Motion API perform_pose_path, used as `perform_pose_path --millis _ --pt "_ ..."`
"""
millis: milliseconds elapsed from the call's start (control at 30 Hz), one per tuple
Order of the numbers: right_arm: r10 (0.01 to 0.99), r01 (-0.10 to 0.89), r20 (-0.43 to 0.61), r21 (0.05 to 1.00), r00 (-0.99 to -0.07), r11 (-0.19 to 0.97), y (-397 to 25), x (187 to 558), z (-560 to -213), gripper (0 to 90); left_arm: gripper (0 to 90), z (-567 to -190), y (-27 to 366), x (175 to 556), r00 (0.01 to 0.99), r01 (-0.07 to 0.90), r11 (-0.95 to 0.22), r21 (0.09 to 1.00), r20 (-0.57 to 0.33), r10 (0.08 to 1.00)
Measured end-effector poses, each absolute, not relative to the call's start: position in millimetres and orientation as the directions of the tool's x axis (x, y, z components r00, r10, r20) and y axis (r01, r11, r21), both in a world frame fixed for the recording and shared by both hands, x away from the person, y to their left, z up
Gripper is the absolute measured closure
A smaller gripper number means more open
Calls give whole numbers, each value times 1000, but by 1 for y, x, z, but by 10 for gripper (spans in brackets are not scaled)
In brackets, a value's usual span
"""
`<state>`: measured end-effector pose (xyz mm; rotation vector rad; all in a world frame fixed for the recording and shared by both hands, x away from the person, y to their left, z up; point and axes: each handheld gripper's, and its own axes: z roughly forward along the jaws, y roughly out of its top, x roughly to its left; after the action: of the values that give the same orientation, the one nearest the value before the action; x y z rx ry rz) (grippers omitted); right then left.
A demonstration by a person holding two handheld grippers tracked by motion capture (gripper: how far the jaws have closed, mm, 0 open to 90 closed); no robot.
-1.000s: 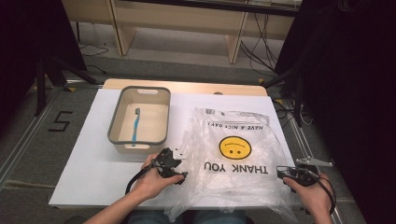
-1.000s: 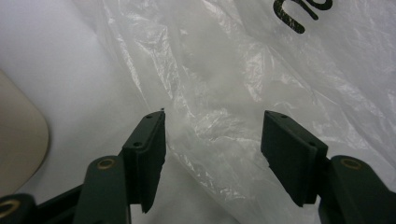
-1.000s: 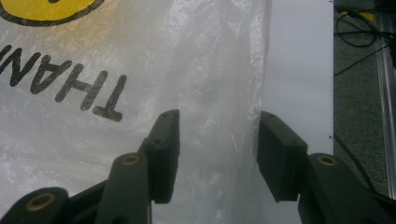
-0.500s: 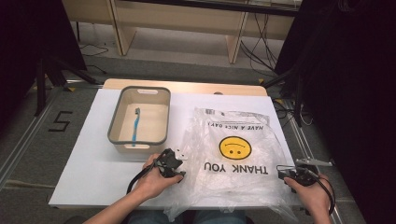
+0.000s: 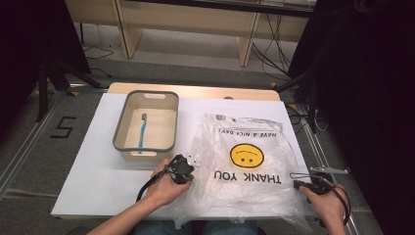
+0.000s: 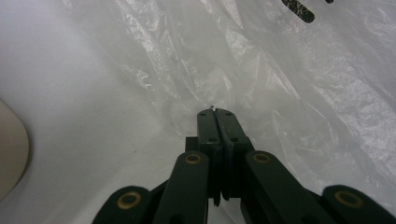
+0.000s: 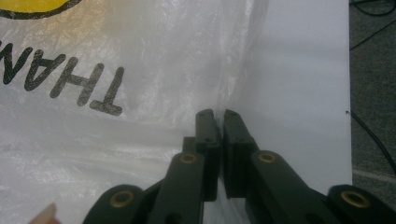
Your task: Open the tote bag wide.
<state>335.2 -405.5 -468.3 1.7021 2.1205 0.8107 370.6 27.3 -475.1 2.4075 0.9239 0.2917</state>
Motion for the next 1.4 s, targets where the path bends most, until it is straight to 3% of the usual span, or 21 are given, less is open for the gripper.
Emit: perform_pose_path --millis 800,1400 --pt "964 752 130 653 -232 93 -397 327 -452 900 896 -441 21 411 654 559 -549 622 76 752" --pt "941 758 139 633 -309 155 -379 326 -454 900 895 -423 12 455 630 549 -570 612 145 763"
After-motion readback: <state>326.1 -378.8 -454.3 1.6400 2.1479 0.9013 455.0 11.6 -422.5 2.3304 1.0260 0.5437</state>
